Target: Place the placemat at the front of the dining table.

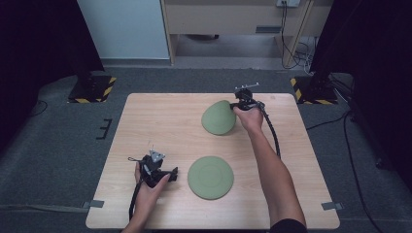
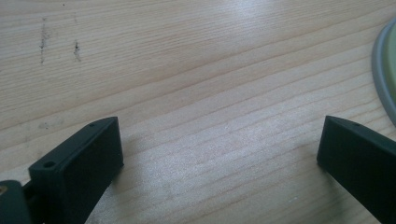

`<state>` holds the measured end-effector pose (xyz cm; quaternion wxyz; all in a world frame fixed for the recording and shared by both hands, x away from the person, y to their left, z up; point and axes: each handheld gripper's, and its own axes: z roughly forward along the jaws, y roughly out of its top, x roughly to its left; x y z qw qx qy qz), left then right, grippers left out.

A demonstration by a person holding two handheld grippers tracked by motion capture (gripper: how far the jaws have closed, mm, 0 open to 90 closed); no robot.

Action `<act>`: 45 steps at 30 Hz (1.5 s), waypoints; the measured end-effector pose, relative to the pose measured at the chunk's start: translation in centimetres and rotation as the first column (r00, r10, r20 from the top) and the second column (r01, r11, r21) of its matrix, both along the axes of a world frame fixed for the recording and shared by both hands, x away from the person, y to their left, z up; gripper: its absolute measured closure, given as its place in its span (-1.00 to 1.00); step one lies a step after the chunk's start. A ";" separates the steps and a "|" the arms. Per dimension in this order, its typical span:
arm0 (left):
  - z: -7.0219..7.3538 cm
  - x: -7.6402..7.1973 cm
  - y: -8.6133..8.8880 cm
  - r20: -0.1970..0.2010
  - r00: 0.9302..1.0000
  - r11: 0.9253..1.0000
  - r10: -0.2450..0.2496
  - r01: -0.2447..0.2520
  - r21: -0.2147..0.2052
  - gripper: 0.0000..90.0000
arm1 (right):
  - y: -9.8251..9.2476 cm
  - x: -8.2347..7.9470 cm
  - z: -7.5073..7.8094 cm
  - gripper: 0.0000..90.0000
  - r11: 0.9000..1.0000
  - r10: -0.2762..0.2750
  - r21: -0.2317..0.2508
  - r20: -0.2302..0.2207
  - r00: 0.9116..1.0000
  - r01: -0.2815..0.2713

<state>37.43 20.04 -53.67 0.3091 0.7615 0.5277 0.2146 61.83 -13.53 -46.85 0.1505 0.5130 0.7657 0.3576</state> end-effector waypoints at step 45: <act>0.0 0.0 0.0 0.000 1.000 1.000 -0.004 0.004 0.004 -1.00 | -3.0 -0.1 -2.6 0.87 0.998 -0.060 -0.034 -0.040 0.997 0.059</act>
